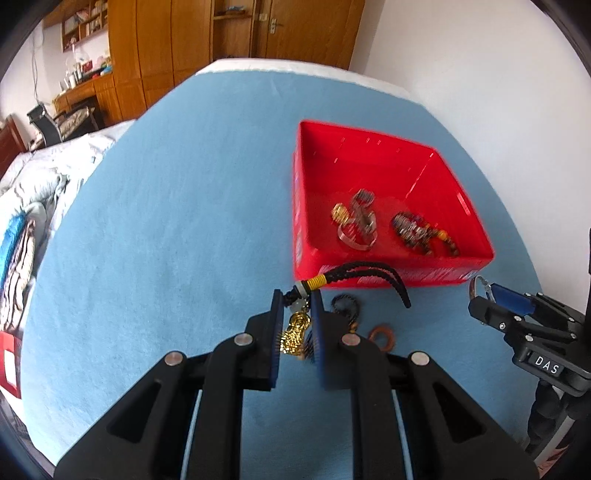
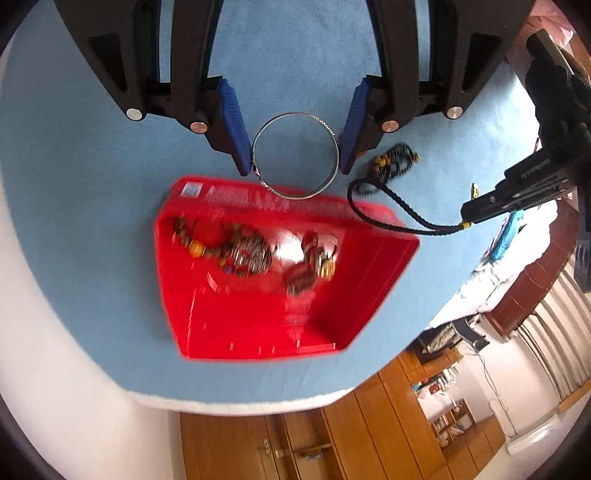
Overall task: Organize jewelry
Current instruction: 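Carry pendant cord and bangle into the red tin and open both grippers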
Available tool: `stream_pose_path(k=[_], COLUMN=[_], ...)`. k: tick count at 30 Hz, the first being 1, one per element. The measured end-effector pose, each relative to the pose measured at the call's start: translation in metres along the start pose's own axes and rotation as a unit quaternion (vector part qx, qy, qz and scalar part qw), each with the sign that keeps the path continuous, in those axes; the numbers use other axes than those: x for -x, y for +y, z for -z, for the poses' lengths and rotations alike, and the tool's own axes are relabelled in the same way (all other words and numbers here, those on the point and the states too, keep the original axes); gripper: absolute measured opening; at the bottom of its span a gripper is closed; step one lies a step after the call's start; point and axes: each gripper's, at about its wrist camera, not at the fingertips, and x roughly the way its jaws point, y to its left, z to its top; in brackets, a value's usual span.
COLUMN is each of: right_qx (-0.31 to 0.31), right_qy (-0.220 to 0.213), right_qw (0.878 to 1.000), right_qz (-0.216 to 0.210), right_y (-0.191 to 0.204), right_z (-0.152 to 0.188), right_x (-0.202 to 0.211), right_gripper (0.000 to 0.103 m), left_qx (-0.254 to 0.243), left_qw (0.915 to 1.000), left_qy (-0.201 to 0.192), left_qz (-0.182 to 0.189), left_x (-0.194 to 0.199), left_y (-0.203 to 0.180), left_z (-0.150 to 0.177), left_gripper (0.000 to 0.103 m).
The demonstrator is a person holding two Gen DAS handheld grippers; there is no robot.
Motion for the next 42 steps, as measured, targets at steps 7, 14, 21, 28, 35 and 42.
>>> stream_pose_path(k=[7, 14, 21, 28, 35, 42], right_qx=[-0.012, -0.026, -0.038, -0.042, -0.049, -0.051], right_qy=[-0.034, -0.029, 0.013, 0.019, 0.003, -0.006], right_qw=[0.999, 0.999, 0.998, 0.998, 0.999, 0.999], right_qz=[0.007, 0.036, 0.043, 0.038, 0.022, 0.01], right_y=[-0.006, -0.02, -0.033, -0.039, -0.042, -0.041], right_z=[-0.042, -0.077, -0.078, -0.077, -0.077, -0.077], right_x=[0.014, -0.025, -0.077, -0.091, -0.073, -0.057], right_gripper=[0.049, 0.049, 0.049, 0.055, 0.055, 0.055], left_qx=[0.009, 0.031, 0.021, 0.002, -0.005, -0.006], left_qw=[0.9989, 0.9982, 0.9995, 0.9988, 0.9997, 0.9998], left_qy=[-0.046, -0.044, 0.02, 0.047, 0.02, -0.009], left_qz=[-0.008, -0.028, -0.013, -0.013, -0.009, -0.017], left_x=[0.004, -0.048, -0.112, -0.135, -0.103, -0.065], left_y=[-0.027, -0.049, -0.058, -0.061, -0.056, -0.052], left_z=[-0.051, -0.094, -0.099, -0.095, -0.09, -0.085], left_gripper=[0.013, 0.013, 0.013, 0.024, 0.048, 0.065])
